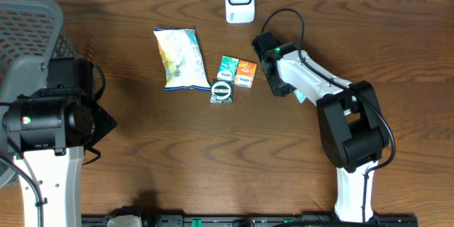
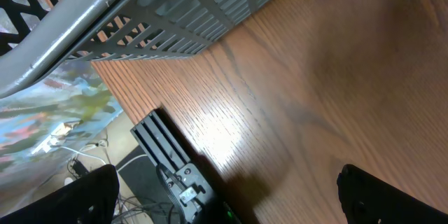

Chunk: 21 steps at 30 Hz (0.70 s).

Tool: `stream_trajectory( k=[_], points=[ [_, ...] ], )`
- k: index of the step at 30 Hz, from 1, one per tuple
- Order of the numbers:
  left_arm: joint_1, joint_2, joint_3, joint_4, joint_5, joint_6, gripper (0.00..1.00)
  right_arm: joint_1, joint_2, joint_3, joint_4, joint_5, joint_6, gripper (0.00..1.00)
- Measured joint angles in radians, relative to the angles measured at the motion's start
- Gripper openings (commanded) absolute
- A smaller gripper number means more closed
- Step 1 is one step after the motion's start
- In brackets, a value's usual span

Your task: Scan the item barcode

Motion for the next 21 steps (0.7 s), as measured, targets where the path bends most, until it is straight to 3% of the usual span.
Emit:
stream_trajectory(
  k=[6,18,19,21],
  points=[
    [0.0,0.0,0.0,0.0,0.0,0.0,0.98,0.002,-0.003,0.037,-0.109,-0.095,0.0,0.01],
    [0.0,0.0,0.0,0.0,0.0,0.0,0.98,-0.013,0.001,0.344,-0.348,-0.607,-0.09,0.01],
    [0.0,0.0,0.0,0.0,0.0,0.0,0.97,-0.018,0.001,0.349,-0.35,-0.64,-0.098,0.03],
    [0.0,0.0,0.0,0.0,0.0,0.0,0.98,-0.027,0.001,0.349,-0.352,-0.653,-0.103,0.22]
  ],
)
